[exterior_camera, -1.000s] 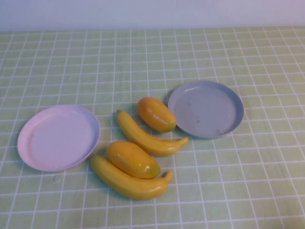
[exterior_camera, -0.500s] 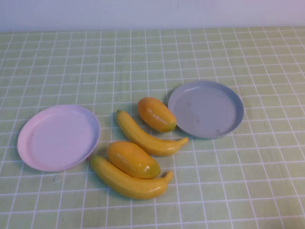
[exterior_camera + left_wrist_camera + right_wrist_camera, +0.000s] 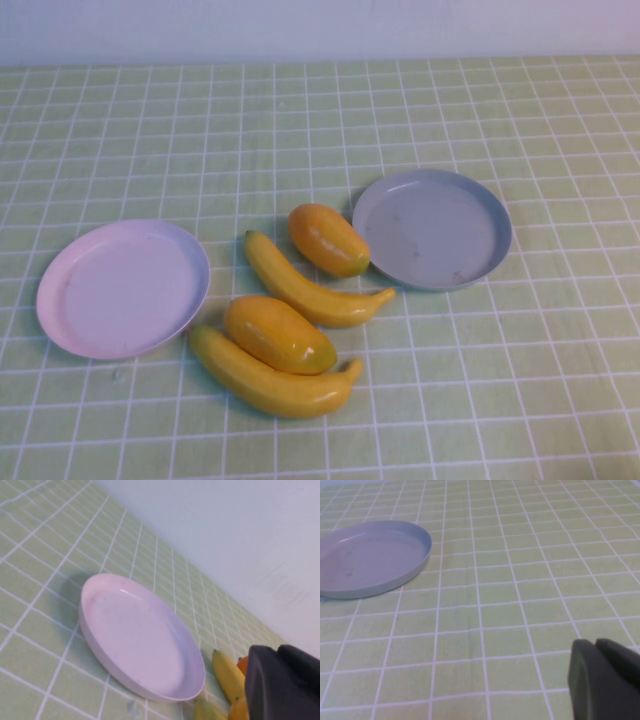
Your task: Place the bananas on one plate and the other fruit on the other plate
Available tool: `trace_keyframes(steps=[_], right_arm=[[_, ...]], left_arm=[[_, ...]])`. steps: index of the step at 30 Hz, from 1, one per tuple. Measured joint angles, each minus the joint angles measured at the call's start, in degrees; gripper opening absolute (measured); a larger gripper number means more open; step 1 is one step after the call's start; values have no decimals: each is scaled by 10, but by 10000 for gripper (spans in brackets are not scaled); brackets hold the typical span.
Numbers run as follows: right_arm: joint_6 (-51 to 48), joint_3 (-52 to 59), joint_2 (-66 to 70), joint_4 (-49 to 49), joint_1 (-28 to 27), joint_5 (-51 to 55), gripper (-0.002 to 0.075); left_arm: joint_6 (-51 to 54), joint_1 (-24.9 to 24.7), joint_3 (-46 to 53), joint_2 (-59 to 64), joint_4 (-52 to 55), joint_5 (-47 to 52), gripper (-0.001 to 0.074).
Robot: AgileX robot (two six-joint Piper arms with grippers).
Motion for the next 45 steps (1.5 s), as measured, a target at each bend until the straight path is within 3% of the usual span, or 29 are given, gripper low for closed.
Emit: trace_keyframes(steps=[7,11,17,21,24,32,38,45], right_arm=[[0,0,0,0,0,0,-16],[0,0,0,0,0,0,-16],[0,0,0,0,0,0,-15],[0,0,0,0,0,1,-16],[0,0,0,0,0,1,-16],[0,0,0,0,0,1,-15],[0,0,0,0,0,1,-16],[0,0,0,0,0,1,-15]], left_arm=[[-14,0,-4,0,-16,-25,1],[-12,0,-75,34,-19,61,1],[66,0,-245,197,-18,240,1],[185,0,-343,323,-19,372,1],[336,0,-402,410,-34,445,1],[624,-4,-509,599,-80,530,1],[842,-93,-595,711,-61,546,1],[900,-219,-711,849,32,555,2]])
